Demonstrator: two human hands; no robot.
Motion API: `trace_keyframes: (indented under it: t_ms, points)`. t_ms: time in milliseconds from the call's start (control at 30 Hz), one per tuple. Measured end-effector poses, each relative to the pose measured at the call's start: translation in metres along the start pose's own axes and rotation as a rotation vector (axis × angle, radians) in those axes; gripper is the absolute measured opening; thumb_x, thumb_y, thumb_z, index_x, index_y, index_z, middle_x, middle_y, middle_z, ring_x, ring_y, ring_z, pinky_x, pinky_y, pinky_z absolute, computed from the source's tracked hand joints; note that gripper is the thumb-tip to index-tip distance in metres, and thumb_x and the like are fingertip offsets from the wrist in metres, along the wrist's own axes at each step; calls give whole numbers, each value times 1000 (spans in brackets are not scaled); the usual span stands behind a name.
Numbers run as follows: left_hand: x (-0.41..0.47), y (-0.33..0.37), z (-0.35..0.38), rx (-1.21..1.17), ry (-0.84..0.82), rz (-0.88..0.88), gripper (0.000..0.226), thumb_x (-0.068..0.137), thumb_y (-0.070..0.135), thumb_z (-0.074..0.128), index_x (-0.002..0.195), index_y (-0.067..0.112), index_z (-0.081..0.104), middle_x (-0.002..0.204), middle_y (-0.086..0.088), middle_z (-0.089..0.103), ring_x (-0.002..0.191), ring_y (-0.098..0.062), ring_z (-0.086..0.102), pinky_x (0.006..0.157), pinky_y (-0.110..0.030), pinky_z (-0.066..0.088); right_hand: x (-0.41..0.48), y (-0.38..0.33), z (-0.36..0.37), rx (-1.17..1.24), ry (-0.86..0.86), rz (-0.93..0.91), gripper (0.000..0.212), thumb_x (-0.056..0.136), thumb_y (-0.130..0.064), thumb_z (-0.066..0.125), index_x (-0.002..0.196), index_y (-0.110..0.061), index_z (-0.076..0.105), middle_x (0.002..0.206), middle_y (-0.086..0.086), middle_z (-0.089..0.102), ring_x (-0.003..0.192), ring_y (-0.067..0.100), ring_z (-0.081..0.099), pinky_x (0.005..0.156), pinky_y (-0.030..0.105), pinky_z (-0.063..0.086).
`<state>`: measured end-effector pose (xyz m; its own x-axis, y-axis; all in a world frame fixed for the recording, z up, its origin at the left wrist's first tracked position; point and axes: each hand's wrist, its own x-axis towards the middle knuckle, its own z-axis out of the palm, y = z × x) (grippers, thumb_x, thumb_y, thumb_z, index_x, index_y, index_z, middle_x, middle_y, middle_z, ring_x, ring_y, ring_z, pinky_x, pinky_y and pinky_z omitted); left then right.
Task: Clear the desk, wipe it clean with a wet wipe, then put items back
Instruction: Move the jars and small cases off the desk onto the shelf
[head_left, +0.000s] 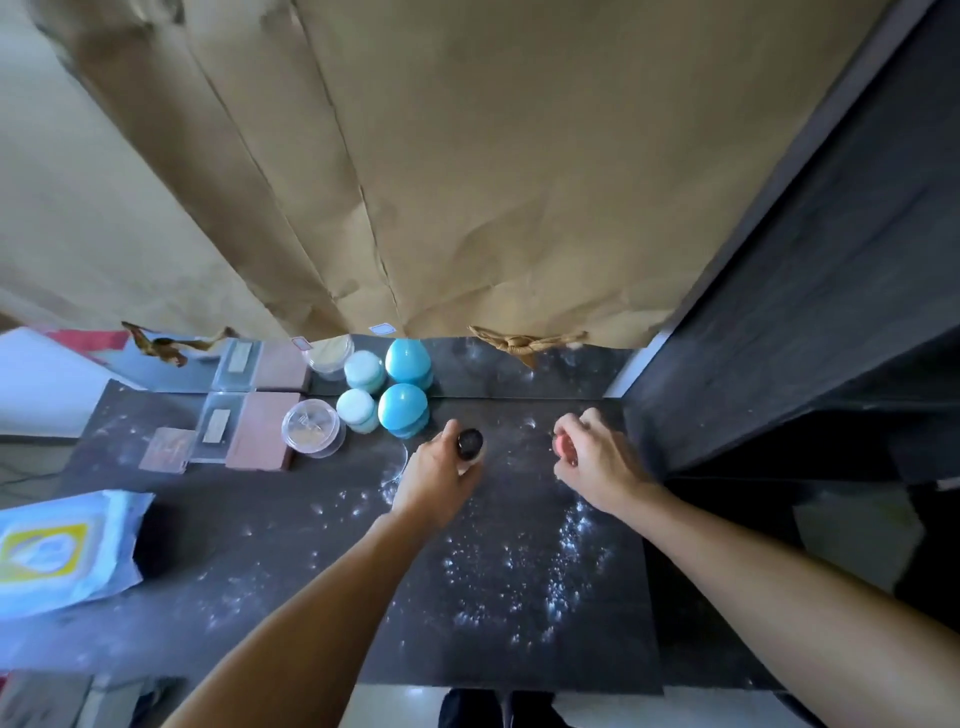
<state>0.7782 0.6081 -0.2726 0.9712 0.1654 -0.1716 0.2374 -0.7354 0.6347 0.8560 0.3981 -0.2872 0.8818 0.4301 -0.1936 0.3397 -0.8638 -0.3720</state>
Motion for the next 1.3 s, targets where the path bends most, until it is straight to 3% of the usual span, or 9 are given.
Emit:
trace_keyframes:
  t_ms: [133,267,433,633,733,867,1067,1300]
  points:
    - [-33,7,-6,-2,35,12,27,85,28,65,92,11,46,76,-3,63,65,-29,54,57,-32,40,-38,3,-1,66,50,5,31,74,-24,67,101,-18,53,103,2,53,80,30,62,65,35,50]
    - [-56,26,-3,-31,-4,86,22,85,30,65,87,16,47,71,4,62,61,-22,55,59,-33,46,-87,15,-3,58,102,1,31,74,-28,69,99,-19,54,95,-1,60,79,24,64,64,30,51]
    - [-71,62,23,-32,-135,218,20,84,33,66,93,25,50,77,8,65,66,-15,62,62,-31,50,-147,51,-21,39,177,170,35,73,-29,66,106,-21,56,101,1,60,83,27,65,66,33,49]
    - [-85,129,68,-76,-227,310,18,84,32,65,91,25,51,71,6,63,65,-20,63,61,-29,49,-191,119,-69,18,343,307,36,72,-20,71,106,-14,60,98,9,64,81,33,65,62,35,49]
    - [-85,158,84,-77,-231,347,18,86,36,62,91,27,48,78,5,64,71,-22,63,64,-31,50,-187,152,-95,-17,381,302,34,74,-19,72,104,-12,59,97,11,61,77,33,64,62,37,51]
    - [-78,188,104,-55,-194,314,19,84,41,61,91,27,48,74,7,62,68,-19,62,62,-32,51,-154,185,-124,-82,387,275,34,84,-18,65,116,-10,56,112,14,55,89,33,62,67,34,46]
    - [-76,218,138,-7,-62,180,23,86,44,60,87,26,47,66,9,57,66,-22,61,57,-28,41,-77,222,-141,-178,275,266,34,92,-17,50,126,-12,49,118,19,49,93,40,59,71,41,49]
    - [-86,221,160,41,-6,91,23,86,44,61,95,24,53,73,6,65,68,-23,63,60,-30,48,-40,236,-135,-242,146,315,30,94,-5,43,122,-8,53,123,21,50,103,38,58,78,42,48]
